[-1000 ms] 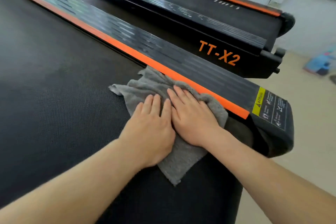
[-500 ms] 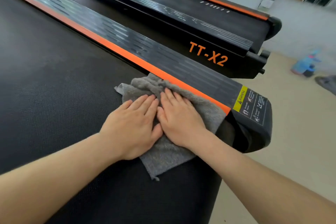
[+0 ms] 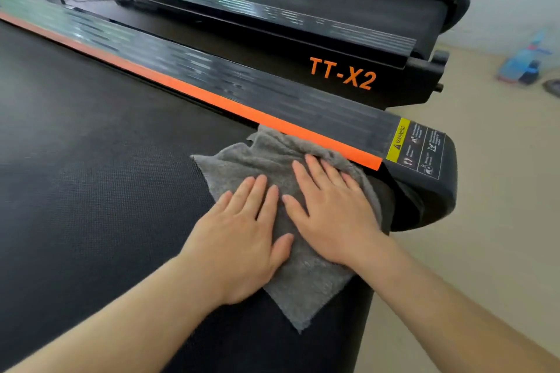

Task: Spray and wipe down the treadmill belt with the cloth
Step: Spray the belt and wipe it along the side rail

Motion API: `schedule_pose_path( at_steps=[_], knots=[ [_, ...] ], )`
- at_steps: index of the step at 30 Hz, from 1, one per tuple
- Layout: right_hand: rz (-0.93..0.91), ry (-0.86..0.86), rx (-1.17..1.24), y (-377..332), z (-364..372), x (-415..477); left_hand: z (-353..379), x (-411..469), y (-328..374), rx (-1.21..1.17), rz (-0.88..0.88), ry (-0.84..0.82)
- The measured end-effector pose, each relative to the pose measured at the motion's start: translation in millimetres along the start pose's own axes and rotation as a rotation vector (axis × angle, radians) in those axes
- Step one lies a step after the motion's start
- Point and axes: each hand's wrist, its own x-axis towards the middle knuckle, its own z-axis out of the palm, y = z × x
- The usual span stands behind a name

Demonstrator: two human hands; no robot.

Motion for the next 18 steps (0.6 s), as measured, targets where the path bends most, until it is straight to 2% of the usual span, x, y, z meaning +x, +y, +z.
schedule_pose_path(
  at_steps=[5,8,10,15,18],
  knots=[
    [0.179,0.063,0.052,37.4,1.5,-49.6,5.8,16.3,62.7,-0.101,0.093,0.005],
    [0.217,0.077,0.007,24.7,1.0,-40.9,7.7,16.1,41.0,-0.081,0.082,0.040],
    [0.170,0.077,-0.040,14.4,0.6,-27.6,9.1,18.8,20.8,-0.048,0.053,0.036],
    [-0.013,-0.003,-0.011,-20.8,-0.4,32.4,8.2,16.0,-25.5,-0.057,-0.194,0.003],
    [-0.099,-0.056,0.041,-70.7,3.8,67.9,3.4,-5.7,-63.4,-0.072,-0.373,-0.072]
  ],
)
